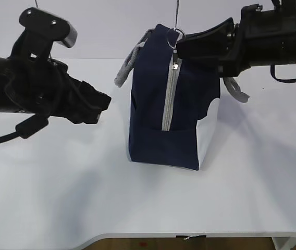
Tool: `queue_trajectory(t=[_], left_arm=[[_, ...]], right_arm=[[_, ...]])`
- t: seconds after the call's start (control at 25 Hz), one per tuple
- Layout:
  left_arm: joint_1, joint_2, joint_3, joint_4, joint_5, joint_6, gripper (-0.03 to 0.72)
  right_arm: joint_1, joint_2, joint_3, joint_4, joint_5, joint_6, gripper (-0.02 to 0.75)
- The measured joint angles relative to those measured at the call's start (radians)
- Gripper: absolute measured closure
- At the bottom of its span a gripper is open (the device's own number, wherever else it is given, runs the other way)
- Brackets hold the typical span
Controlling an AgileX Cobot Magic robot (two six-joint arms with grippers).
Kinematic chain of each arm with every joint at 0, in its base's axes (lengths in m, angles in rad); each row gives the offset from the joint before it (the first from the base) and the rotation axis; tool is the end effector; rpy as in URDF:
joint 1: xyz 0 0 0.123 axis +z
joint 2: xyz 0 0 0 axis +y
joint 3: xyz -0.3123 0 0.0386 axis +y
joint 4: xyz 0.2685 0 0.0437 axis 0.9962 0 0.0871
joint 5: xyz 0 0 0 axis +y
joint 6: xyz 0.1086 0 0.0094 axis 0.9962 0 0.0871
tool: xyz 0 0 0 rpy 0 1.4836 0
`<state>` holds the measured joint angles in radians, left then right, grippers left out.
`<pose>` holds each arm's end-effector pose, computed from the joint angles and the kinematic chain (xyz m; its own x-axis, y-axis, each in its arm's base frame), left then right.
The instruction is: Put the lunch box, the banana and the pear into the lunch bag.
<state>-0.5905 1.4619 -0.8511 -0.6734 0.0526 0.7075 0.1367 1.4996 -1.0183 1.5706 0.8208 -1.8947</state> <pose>0.2816 -0.1931 0.2611 -0.4241 0.3261 -0.8448 0.5946 0.8039 0.0118 0.3290 0.1258 0.3232 -0.1180 -0.2354 -0.9647 -0.8437 0.5362 -0.0277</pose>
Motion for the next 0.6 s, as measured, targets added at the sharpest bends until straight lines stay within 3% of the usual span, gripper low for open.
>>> queue_trajectory(t=[0.24, 0.6], left_arm=[[-0.106, 0.0, 0.002, 0.035, -0.071, 0.0, 0.337], [-0.116, 0.0, 0.057, -0.021, -0.186, -0.008, 0.337]], right_arm=[[0.0, 0.0, 0.0, -0.011, 0.0, 0.013, 0.731], [0.0, -0.001, -0.002, -0.028, 0.004, 0.027, 0.731]])
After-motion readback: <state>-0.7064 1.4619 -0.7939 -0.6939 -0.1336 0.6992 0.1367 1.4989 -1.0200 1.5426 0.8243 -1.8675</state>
